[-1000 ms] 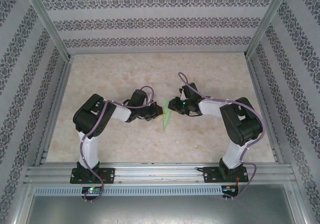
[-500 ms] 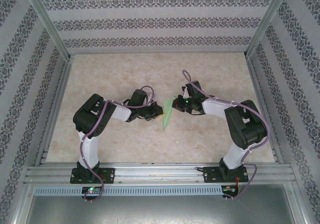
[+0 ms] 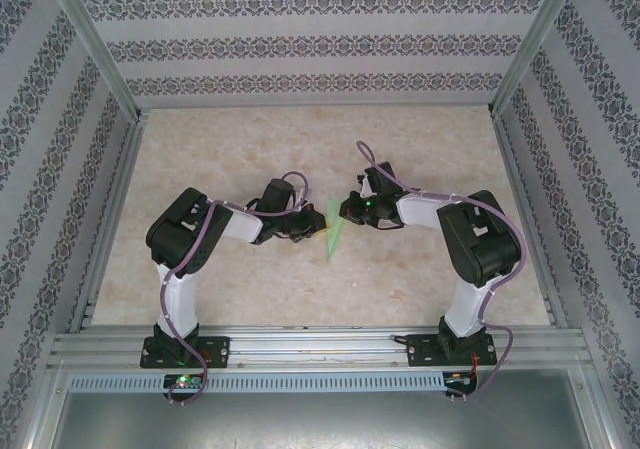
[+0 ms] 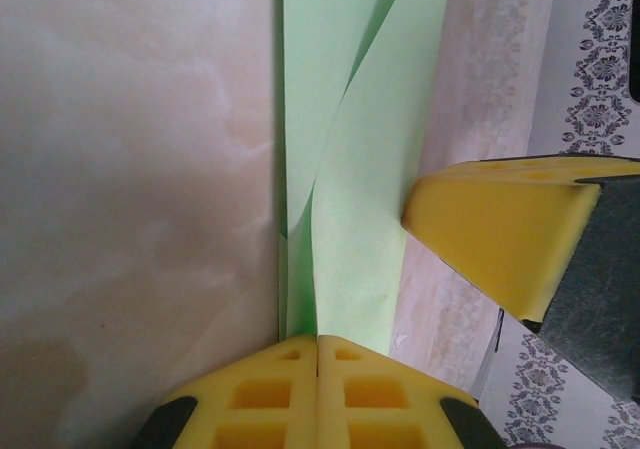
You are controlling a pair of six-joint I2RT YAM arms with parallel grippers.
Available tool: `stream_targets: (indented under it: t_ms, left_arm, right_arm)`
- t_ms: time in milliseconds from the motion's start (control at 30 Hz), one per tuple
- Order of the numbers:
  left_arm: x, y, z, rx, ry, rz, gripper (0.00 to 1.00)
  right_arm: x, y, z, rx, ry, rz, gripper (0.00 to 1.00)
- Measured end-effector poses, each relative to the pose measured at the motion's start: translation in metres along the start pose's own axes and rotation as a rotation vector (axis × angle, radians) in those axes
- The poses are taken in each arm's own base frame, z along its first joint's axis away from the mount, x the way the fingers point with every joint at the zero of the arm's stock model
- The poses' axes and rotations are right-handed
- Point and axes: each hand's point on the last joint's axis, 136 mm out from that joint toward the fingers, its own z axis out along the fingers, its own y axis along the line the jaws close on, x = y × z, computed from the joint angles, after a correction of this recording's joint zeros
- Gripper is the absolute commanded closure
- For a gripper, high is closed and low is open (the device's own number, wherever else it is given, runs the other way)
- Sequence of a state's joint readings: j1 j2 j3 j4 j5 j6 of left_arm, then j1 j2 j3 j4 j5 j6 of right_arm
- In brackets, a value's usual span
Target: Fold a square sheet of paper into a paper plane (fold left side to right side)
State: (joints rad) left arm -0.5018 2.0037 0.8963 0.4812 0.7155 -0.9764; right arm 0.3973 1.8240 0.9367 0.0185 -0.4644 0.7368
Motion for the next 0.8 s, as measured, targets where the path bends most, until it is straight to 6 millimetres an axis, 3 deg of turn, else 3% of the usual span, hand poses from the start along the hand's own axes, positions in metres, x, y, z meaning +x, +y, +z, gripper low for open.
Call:
stream_targets:
  t_ms: [667,800]
  left_arm:
    - [0.0,0.0,0.0,0.003,0.012,-0.007,1.0]
    - [0.0,0.0,-0.001,0.002,0.011,-0.006,0.87]
  right_arm:
    - [0.005,-0.011,0.009,0.024,0.02,0.016,1.0]
    - [0.006,-0.012,0.009,0.012,0.018,0.014,1.0]
